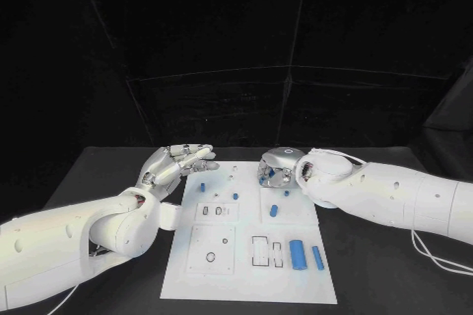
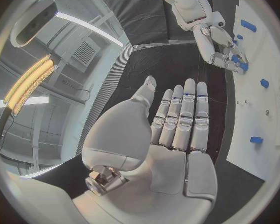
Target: Assemble the parts on the task board
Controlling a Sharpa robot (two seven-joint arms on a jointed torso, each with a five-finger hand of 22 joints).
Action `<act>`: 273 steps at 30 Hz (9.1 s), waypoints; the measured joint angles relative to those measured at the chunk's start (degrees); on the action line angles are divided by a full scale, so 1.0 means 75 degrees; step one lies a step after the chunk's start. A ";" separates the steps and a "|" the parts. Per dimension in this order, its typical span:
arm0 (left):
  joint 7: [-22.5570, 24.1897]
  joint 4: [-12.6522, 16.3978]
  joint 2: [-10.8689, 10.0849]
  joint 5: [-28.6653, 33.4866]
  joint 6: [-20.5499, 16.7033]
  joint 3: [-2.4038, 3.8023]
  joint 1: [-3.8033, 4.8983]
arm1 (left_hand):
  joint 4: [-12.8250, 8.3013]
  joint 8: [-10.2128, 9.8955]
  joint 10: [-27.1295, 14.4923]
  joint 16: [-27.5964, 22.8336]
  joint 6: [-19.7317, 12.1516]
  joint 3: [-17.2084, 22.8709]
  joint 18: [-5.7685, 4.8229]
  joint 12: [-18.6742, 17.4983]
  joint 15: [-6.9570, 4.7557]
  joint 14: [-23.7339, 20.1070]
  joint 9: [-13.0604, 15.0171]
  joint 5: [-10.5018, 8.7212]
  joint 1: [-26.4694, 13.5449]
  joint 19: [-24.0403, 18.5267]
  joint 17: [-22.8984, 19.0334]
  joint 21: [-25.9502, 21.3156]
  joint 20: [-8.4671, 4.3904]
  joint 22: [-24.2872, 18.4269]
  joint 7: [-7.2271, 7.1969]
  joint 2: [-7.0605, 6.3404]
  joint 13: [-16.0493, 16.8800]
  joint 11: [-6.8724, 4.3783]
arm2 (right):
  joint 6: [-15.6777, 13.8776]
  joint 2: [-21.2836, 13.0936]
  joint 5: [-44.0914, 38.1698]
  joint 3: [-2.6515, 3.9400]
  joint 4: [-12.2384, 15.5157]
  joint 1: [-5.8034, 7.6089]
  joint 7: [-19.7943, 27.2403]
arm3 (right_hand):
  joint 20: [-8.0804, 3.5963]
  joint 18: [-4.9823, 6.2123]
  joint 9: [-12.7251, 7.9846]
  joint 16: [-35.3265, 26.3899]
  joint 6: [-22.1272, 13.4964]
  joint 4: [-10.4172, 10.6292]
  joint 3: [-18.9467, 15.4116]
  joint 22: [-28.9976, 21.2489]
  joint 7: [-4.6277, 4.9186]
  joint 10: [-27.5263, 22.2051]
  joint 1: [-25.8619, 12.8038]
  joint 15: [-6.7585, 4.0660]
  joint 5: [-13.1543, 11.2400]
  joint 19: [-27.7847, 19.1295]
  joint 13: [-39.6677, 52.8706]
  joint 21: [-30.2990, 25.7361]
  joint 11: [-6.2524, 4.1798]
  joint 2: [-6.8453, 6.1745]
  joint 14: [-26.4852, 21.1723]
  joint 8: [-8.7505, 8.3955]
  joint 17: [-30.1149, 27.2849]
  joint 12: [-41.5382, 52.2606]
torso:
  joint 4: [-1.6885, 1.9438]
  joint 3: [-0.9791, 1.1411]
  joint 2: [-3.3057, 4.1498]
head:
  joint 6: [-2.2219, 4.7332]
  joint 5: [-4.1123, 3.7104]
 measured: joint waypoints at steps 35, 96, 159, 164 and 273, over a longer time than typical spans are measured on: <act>0.0002 -0.0015 0.0006 -0.0003 0.0015 0.0000 0.0069 | -0.0021 -0.0048 0.0000 0.0001 0.0000 0.0021 -0.0001 0.0000 0.0000 -0.0001 0.0002 0.0000 0.0000 0.0052 -0.0002 0.0000 0.0001 -0.0007 0.0000 0.0000 -0.0003 0.0000 | -0.1037 0.1326 0.0201 0.0491 -0.1196 0.0001 0.0062 | 0.0001 0.0002 0.0043 0.0179 0.0045 0.0134 0.0265 0.0206 -0.0006 0.0030 -0.0020 -0.0026 -0.0022 0.0054 -0.0011 0.0126 0.0024 -0.0089 0.0027 -0.0059 0.0099 -0.0037 | 0.0139 -0.0045 0.0101 | 0.0097 0.0040; 0.0002 -0.0049 0.0063 -0.0005 0.0078 0.0001 0.0142 | -0.0065 -0.0048 0.0000 -0.0047 -0.0001 0.0023 -0.0001 -0.0036 -0.0001 -0.0001 -0.0002 0.0000 -0.0029 0.0052 -0.0002 -0.0053 0.0002 -0.0024 0.0000 0.0029 -0.0001 0.0000 | -0.0072 0.1958 -0.0146 0.0485 -0.2014 -0.0009 -0.0336 | 0.0273 0.0004 -0.0063 -0.0148 -0.1218 0.0471 0.0200 -0.0602 0.0316 -0.1694 -0.0142 0.0221 -0.0170 -0.0521 -0.0063 -0.0200 0.0395 -0.0729 -0.0220 -0.0188 -0.0869 -0.0062 | 0.0168 -0.0063 0.0142 | 0.0022 0.0131; 0.0005 -0.0313 0.0056 -0.0007 0.0258 -0.0007 0.0149 | -0.0126 -0.0085 0.0056 -0.0078 0.0082 0.0043 -0.0003 -0.0096 -0.0001 0.0055 0.0000 0.0000 -0.0027 0.0127 0.0011 -0.0053 -0.0017 -0.0045 -0.0029 0.0089 -0.0004 0.0000 | 0.0468 -0.0466 0.1488 0.0633 -0.0257 -0.0050 -0.0993 | 0.0026 -0.0236 0.0010 0.2517 -0.1859 0.2787 -0.3114 0.1551 0.0085 0.1178 0.0935 -0.0092 0.0614 0.0984 0.8898 0.0840 -0.0032 -0.0879 0.0015 0.0505 0.3654 0.9088 | -0.0108 0.0022 0.0034 | 0.0018 0.0103; 0.0005 -0.0317 0.0060 -0.0008 0.0262 -0.0007 0.0149 | -0.0147 -0.0114 0.0056 -0.0078 0.0082 0.0064 -0.0003 -0.0122 -0.0001 0.0055 0.0000 0.0000 -0.0027 0.0127 0.0011 -0.0053 -0.0016 -0.0052 -0.0029 0.0089 -0.0004 0.0000 | 0.0554 -0.0385 0.1361 0.0632 -0.0343 -0.0083 -0.1018 | 0.0027 -0.0306 0.0009 0.2517 -0.1859 0.2778 -0.3123 0.1550 0.0085 0.1234 0.0966 -0.0092 0.0615 0.0984 0.8992 0.0840 -0.0032 -0.0848 0.0015 0.0505 0.3653 0.9149 | -0.0108 0.0023 0.0034 | 0.0006 0.0107; 0.0005 -0.0404 0.0156 -0.0009 0.0312 -0.0006 0.0149 | -0.0212 -0.0147 0.0082 -0.0108 0.0109 0.0085 -0.0003 -0.0176 -0.0028 0.0082 0.0001 0.0000 -0.0026 0.0178 0.0011 -0.0088 -0.0014 -0.0065 -0.0002 0.0088 -0.0003 0.0027 | -0.0250 0.1735 -0.0075 0.0640 -0.0742 -0.0458 -0.1492 | 0.0069 -0.0352 -0.0020 0.2576 -0.1637 0.2481 -0.1736 0.1546 0.0198 0.1325 -0.0464 0.0018 -0.0003 0.1320 0.9371 0.1046 0.0036 -0.0815 0.0015 -0.0168 0.3647 0.9268 | -0.0107 0.0045 0.0026 | -0.0093 0.0333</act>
